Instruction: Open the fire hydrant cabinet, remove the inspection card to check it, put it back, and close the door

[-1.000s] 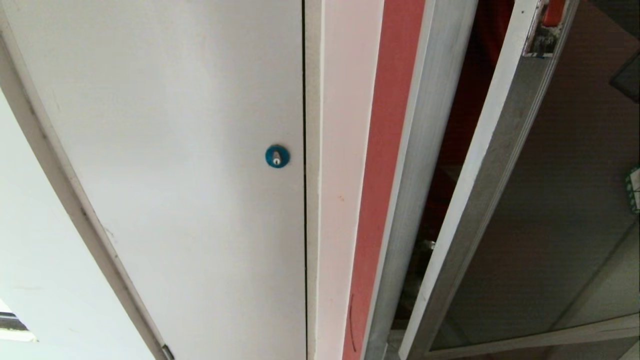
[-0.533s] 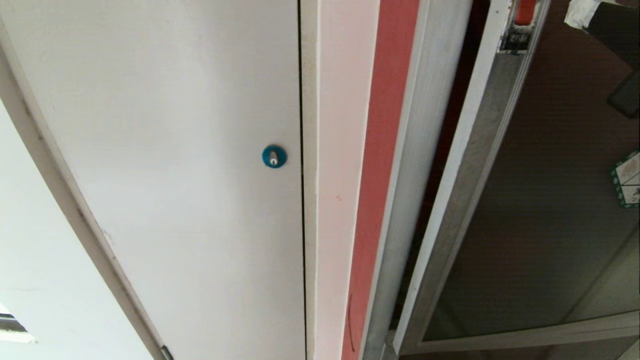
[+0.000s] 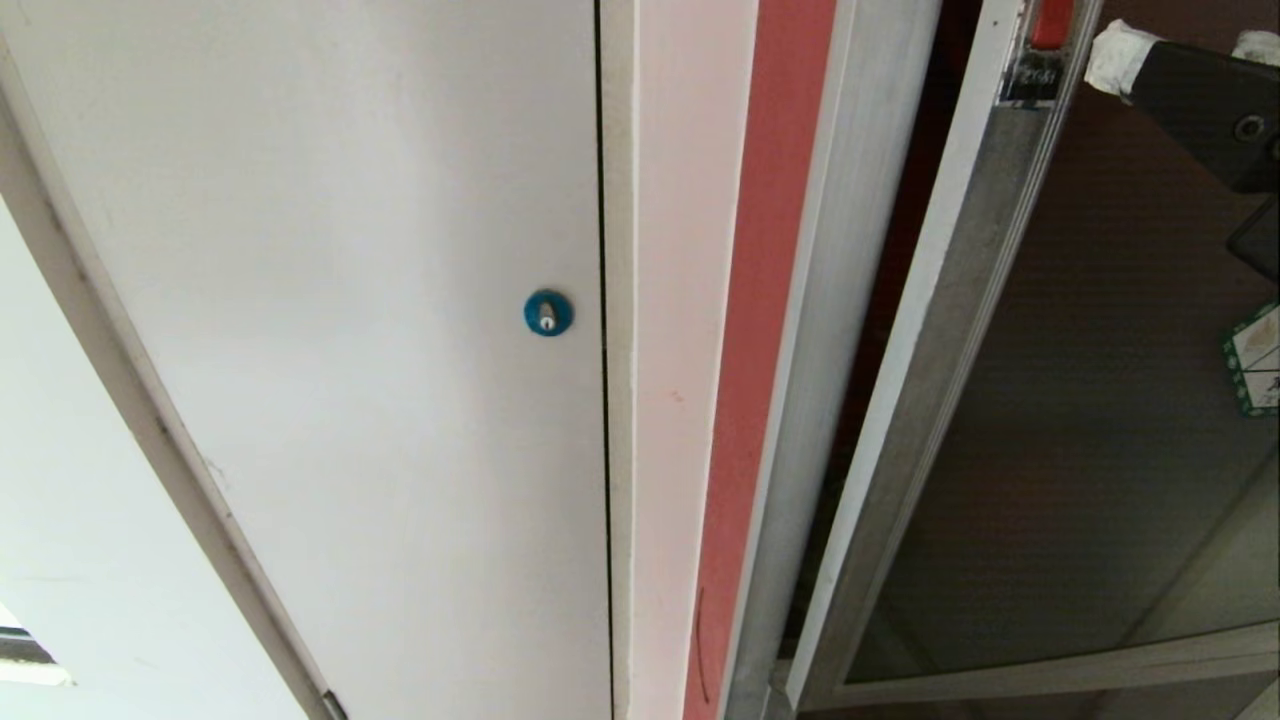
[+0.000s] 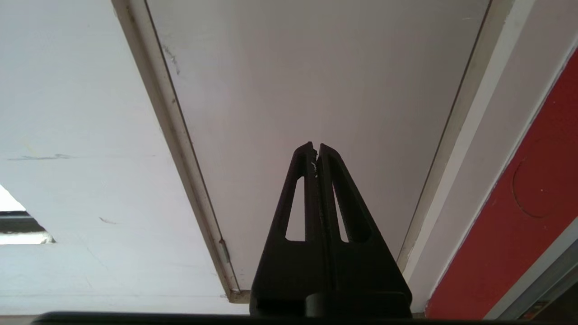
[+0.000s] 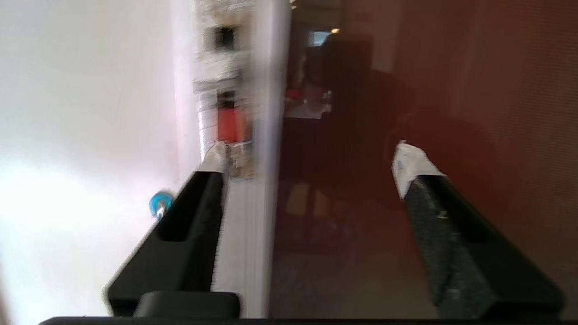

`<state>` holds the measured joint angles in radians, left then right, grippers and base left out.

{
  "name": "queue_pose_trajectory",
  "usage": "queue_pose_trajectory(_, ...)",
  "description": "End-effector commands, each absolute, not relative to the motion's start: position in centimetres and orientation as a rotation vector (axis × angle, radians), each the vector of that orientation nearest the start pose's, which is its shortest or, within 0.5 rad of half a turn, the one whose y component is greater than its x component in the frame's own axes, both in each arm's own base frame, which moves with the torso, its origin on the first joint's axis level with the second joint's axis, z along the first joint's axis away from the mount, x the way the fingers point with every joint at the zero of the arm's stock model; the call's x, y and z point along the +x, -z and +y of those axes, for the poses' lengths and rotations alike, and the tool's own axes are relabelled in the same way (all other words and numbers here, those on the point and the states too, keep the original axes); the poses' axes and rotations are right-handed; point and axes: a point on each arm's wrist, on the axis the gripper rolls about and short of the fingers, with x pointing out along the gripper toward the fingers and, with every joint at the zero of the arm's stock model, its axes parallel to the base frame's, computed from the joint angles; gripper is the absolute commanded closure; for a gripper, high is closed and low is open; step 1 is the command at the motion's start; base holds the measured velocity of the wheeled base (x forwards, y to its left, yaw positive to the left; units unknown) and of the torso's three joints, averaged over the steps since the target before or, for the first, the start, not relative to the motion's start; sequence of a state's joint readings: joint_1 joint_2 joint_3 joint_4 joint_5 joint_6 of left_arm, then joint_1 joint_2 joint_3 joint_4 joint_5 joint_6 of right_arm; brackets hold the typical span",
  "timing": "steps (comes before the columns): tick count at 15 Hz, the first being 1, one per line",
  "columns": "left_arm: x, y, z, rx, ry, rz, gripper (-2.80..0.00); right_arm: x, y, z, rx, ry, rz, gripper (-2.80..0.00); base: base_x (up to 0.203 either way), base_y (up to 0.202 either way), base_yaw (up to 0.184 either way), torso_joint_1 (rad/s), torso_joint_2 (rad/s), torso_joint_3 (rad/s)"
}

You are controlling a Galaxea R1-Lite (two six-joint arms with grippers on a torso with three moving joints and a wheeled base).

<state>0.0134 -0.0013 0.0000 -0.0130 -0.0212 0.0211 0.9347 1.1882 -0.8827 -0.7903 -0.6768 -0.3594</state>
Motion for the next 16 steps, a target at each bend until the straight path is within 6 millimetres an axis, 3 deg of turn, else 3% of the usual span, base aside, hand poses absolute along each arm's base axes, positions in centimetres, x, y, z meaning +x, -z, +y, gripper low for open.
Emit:
queue_pose_trajectory(1, -2.2, -7.5, -0.1, 0.022, 0.008, -0.006, 0.00, 10.2, -34.2, 11.4, -0.002, -0.186, -0.378, -2.80, 0.000, 0.000, 0.000, 0.000, 0.00, 0.000)
queue_pose_trajectory(15, -2.2, -7.5, -0.1, 0.022, 0.008, -0.006, 0.00, 6.9, -31.1, 5.7, -0.071, -0.116, -0.327, -2.80, 0.000, 0.000, 0.000, 0.000, 0.00, 0.000)
queue_pose_trajectory(16, -2.2, -7.5, -0.1, 0.022, 0.008, -0.006, 0.00, 6.7, -31.0, 5.3, -0.075, -0.105, -0.323, 0.00, 0.000, 0.000, 0.000, 0.000, 0.00, 0.000)
